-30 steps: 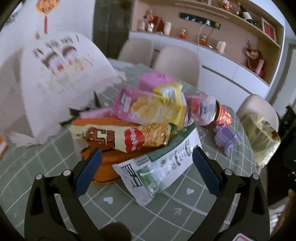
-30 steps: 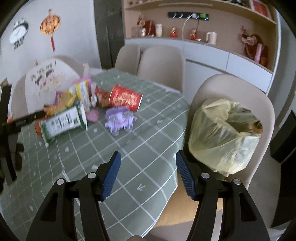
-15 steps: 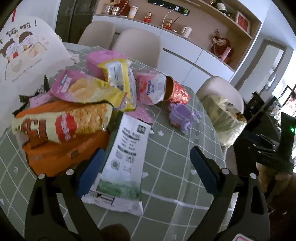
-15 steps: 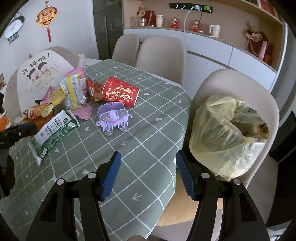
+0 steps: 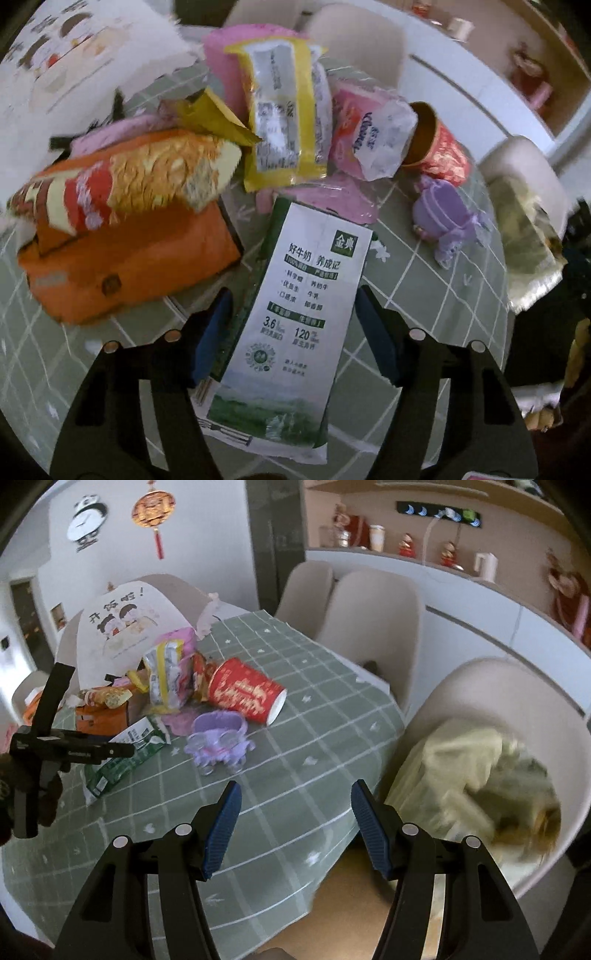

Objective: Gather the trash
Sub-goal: 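Grasp the green-and-white milk carton with the left gripper while the right gripper approaches the red paper cup, then grasp the red paper cup with the right gripper while the left gripper lifts the milk carton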

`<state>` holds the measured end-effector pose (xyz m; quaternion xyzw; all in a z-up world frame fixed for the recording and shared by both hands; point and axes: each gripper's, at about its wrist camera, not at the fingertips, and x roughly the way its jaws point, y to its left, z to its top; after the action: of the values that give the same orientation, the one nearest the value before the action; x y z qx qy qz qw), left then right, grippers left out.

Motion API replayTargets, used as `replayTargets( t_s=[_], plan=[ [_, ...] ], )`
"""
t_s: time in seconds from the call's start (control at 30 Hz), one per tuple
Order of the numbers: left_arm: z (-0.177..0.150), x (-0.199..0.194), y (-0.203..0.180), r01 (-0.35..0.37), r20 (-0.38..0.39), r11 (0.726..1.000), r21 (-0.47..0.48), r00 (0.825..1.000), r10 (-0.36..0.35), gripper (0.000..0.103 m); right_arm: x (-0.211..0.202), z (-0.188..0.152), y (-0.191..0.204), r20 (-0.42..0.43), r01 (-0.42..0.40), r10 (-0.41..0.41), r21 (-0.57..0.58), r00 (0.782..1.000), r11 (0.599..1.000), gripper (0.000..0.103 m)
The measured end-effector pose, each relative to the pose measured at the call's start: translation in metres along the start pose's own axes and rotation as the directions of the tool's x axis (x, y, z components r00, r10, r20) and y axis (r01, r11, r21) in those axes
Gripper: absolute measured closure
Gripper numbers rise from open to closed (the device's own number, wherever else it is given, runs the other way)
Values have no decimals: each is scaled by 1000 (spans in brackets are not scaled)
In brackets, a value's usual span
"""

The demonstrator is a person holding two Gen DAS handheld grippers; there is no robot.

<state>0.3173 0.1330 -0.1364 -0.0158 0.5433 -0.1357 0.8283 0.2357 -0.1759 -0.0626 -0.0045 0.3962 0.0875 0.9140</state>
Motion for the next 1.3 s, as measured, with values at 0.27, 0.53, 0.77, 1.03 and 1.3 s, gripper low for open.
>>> replayTargets(
  t_s=[0.27,0.53,0.77,1.03,1.3],
  plan=[
    [-17,3,-16,-136,-50,970,-202,990,129,50,42,38,-22,-18,-136,135,-91,991,987,44],
    [-23,-42,-23,-104,57,972,-212,991,118,50,58,74,4,2,-144,145,-116,989,983,44],
    [-28,-84,-16,-16,170,961,-278,983,65,50,104,98,44,-33,-127,123,-320,992,939,44],
    [-41,-113,9,-61,186,954,-295,975,119,50,173,108,49,-173,-204,146,-396,974,895,44],
    [-48,-120,28,-90,187,928,-362,968,167,50,178,114,36,-162,-229,196,-224,967,947,46]
  ],
)
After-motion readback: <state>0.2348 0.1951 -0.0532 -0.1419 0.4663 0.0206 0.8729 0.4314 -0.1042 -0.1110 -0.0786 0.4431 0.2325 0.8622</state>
